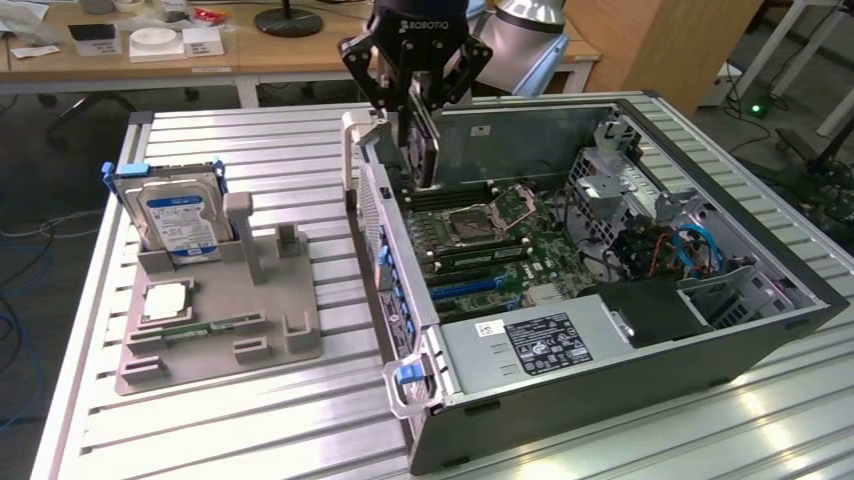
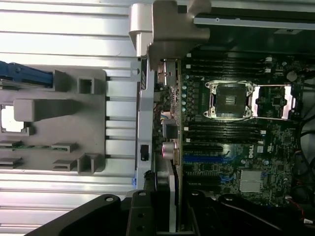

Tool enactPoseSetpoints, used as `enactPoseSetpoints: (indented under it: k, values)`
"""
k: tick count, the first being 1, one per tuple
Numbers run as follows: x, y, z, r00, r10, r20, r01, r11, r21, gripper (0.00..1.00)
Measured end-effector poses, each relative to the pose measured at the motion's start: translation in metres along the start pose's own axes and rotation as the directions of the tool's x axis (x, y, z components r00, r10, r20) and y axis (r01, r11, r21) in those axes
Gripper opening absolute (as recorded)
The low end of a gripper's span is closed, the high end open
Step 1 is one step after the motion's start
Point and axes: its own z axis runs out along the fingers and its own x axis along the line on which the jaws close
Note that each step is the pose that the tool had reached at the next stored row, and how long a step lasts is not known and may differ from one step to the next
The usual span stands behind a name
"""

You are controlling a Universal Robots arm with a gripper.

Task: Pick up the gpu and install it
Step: 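Pick up the gpu and move the gpu toward the slot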

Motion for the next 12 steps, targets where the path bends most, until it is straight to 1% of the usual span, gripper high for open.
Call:
enactPoseSetpoints:
  k: [1,2,12]
  values:
    - [-0.001,0.0000,0.0001,1.0000,-0.001,0.0014,0.001,1.0000,-0.0002,0.28]
    - [-0.003,0.0000,0.0000,1.0000,-0.001,0.0016,0.001,1.0000,-0.0001,0.28]
    - [-0.023,-0.0003,0.0003,1.0000,-0.001,0.0016,0.001,1.0000,-0.0002,0.28]
